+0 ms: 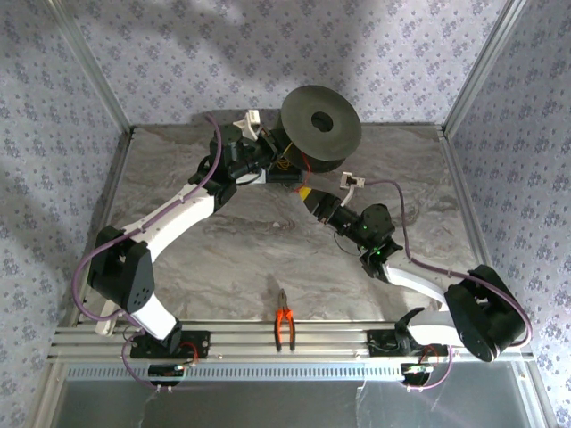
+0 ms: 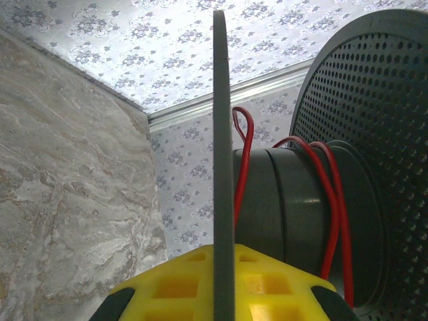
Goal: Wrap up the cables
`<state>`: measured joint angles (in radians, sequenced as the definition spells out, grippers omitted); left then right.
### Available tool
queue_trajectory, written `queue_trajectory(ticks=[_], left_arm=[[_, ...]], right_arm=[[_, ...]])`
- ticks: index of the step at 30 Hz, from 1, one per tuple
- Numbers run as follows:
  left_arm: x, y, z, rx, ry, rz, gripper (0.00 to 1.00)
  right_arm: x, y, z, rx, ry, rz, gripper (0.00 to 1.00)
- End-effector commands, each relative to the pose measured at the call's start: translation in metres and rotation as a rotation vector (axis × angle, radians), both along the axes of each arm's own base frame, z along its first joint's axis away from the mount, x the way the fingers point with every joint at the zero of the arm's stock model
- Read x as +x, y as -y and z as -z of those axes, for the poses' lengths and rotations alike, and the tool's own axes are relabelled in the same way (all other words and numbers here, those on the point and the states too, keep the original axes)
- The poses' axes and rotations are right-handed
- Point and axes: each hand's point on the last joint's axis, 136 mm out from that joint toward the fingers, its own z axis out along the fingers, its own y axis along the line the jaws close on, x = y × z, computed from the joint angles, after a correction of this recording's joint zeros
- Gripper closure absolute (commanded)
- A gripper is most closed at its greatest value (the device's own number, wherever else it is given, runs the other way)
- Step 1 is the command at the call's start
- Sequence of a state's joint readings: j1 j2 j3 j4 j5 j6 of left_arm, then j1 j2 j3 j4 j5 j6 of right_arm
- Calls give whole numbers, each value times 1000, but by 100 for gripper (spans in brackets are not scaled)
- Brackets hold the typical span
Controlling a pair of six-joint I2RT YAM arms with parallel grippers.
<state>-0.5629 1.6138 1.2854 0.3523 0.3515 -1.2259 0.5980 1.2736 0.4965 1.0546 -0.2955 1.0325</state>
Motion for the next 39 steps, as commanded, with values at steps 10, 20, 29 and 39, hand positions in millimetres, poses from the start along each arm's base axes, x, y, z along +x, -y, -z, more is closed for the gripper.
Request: queue_trajectory(ticks=[10,20,29,39], left_arm=[[-6,8,-46,-113,120,40,100],[-8,11,-47,-116,128,58,100],[-9,11,-47,-115,130,57,100],[-6,1,-41,-86,131,40,100]], right_arm=[[-2,-2,-29,47,68,-21,73],[-1,-2,-28,46,67,-20,81],[-1,-1,-26,41,60,-14,98],[-4,19,-12,1,39,27,100]])
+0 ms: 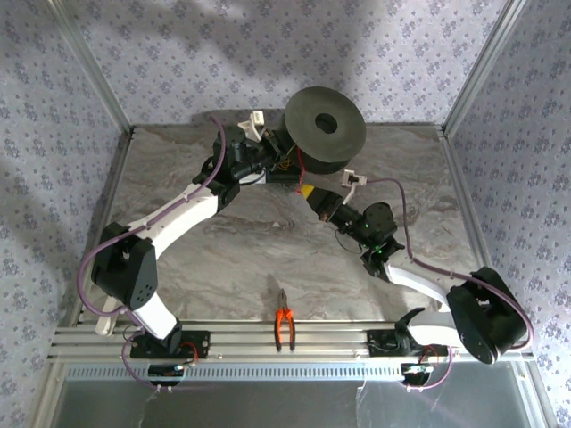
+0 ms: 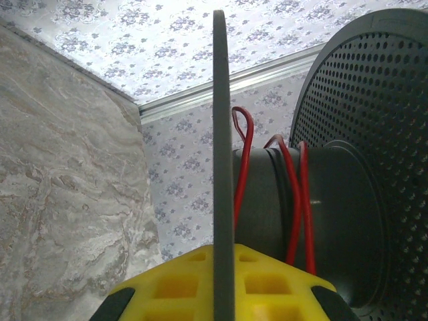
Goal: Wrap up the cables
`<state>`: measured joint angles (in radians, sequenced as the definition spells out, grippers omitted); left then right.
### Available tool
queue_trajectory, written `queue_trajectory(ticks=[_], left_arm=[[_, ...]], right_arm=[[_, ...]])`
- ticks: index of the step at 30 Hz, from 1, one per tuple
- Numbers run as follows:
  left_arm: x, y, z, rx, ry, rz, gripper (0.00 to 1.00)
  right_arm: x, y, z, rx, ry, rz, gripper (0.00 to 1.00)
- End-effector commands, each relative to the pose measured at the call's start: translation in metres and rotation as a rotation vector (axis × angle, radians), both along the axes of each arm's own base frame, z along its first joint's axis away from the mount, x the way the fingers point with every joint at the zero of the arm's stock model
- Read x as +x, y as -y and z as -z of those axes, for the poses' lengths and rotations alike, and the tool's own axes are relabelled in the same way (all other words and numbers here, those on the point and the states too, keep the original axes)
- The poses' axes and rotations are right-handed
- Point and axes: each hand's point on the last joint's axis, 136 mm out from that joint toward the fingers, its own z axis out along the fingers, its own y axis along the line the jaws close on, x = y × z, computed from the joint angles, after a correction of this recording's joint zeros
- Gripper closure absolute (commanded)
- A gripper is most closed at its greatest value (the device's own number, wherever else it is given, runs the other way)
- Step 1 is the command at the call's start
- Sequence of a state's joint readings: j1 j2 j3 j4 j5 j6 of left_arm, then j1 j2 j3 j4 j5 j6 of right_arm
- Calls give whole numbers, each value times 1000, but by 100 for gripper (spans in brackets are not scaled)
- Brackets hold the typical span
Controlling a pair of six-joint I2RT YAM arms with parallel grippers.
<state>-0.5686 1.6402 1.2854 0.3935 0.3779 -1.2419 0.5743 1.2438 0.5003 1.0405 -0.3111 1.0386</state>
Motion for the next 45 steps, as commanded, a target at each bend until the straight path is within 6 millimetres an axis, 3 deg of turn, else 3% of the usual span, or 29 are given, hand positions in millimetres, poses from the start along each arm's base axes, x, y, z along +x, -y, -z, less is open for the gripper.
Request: queue_trajectory(ticks=[1,5,10,16,22,31,38,45], left_arm=[[-6,-13,-44,-59,135,4,100],[-9,-30,-37,63,140,7,100],[-29,-42,-42,231,206,63,100],[-55,-54,-49,370,287,119,100],[-77,-62,-47,435,333,194,100],[-125,-67,-10,671,411,403,100],[-138,-73,35,939,397,462,100],[-155,-59,67,1078,411,573,100]], right_arm=[[-5,18,1,-19,21,31,100],[-5,50,18,-105,-26,87,100],[2,99,37,-209,-126,186,100],[20,134,59,-256,-252,237,100],[41,140,76,-339,-317,233,100],[77,146,75,-469,-333,240,100],[101,143,55,-560,-282,258,100],[113,131,32,-587,-225,279,100]])
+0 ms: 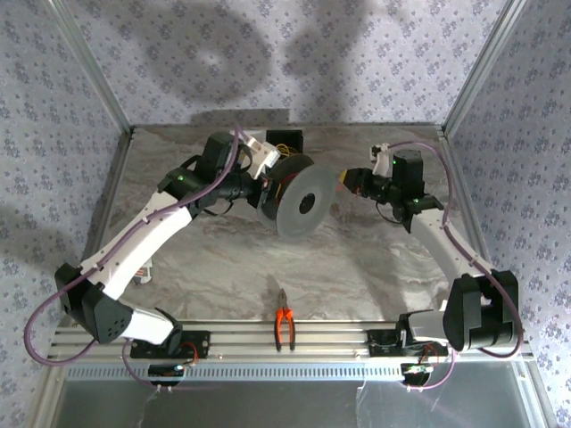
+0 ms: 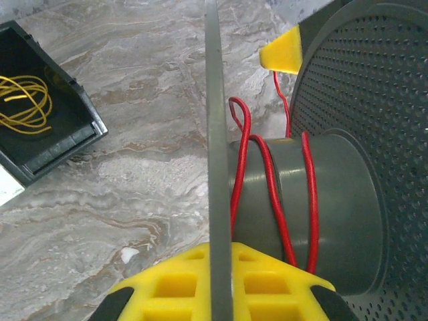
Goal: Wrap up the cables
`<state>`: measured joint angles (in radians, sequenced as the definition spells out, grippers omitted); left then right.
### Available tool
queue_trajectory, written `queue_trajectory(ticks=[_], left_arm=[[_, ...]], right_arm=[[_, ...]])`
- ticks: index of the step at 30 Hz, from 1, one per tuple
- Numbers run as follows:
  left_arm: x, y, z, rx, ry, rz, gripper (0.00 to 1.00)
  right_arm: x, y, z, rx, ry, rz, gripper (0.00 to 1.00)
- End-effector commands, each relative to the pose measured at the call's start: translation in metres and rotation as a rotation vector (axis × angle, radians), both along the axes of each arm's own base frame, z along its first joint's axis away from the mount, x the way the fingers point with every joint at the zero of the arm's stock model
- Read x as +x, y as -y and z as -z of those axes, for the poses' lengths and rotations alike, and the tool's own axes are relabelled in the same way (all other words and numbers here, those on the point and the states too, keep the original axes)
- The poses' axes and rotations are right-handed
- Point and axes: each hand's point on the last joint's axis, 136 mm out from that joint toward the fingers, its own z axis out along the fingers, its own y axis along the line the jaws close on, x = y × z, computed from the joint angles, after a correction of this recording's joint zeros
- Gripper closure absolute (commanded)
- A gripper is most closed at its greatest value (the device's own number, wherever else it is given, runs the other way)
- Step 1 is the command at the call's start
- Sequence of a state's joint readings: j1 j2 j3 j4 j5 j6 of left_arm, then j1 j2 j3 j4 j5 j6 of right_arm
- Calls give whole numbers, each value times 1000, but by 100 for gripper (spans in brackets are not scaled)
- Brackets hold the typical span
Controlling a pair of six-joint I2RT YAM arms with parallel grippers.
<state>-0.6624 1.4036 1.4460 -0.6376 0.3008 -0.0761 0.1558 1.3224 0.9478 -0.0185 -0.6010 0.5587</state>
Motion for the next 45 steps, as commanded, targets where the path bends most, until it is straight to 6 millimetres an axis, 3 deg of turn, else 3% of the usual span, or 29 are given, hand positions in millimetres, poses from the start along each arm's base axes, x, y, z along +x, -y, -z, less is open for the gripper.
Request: queue_trajectory(ticks=[1,11,16,25,32,36,37,41,45], left_arm=[[-39,-10,27,176,-70,118,100],[-45,-2,63,362,-82,152,100],[-41,-5,91,514,-101,145,100],[-37,-4,123,665,-118,149,100],[-25,-6,128,699,-93,106,100],[-1,-9,119,681,-60,-6,100],[6,-10,116,675,-48,-43,100],[18,-1,109,567,-53,-65,100],[16,16,105,373,-118,15,100]], right_arm=[[36,32,-27,-92,119,178,100],[49,15,-48,-46,153,142,100],[46,9,-58,-13,166,112,100],[37,4,-71,4,185,70,100],[25,3,-72,-19,186,42,100],[13,0,-69,-49,170,-3,100],[10,0,-66,-70,160,-12,97],[-6,-5,-54,-147,154,-75,59],[-21,-11,-38,-178,150,-153,42]])
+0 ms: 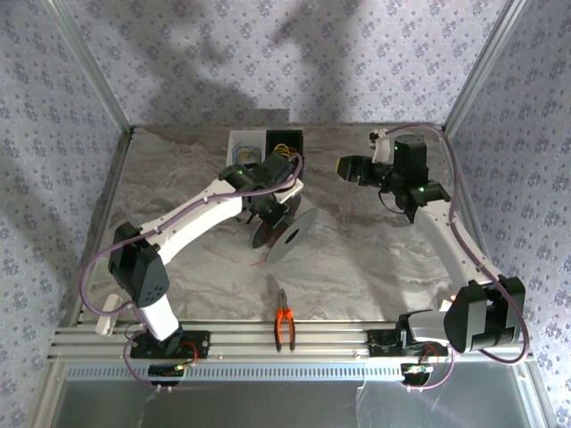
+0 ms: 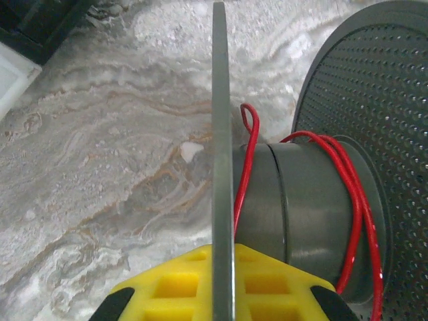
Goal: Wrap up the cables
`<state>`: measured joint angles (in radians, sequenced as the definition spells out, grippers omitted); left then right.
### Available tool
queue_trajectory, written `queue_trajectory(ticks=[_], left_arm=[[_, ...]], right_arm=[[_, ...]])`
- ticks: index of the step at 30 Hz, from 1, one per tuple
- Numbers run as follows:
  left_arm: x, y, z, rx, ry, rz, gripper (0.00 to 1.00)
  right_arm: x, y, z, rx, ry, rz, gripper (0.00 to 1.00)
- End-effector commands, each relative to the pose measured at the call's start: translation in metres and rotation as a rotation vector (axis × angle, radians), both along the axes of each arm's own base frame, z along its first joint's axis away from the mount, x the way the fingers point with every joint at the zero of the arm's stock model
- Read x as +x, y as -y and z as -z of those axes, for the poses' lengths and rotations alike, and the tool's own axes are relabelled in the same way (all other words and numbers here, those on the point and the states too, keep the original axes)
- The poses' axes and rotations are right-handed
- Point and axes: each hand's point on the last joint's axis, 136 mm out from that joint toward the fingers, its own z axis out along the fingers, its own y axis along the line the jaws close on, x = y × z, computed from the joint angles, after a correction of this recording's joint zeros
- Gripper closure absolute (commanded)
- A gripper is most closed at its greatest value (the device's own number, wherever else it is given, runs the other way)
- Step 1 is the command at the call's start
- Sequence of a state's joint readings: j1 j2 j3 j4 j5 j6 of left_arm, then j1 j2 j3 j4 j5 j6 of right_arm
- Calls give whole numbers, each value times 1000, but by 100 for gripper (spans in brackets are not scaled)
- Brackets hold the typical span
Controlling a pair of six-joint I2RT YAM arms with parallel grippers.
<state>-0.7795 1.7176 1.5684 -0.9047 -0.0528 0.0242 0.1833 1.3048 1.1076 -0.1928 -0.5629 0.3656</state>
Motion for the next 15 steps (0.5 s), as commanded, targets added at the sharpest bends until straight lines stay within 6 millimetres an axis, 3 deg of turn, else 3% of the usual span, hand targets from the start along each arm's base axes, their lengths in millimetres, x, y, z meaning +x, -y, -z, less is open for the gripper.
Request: queue_trajectory(ticks=[1,6,15], left_arm=[[3,25,-16,-233,-45,53,100],[-5,43,-28,-476,-180,173,100],[-4,53,-54,-705,-248,240,100]], right_arm=[[-22,-7,10,-46,7,-94,40],[-39,-22,32,-34,-5,-217,32],[-59,-34,68,3,20,-316,22]])
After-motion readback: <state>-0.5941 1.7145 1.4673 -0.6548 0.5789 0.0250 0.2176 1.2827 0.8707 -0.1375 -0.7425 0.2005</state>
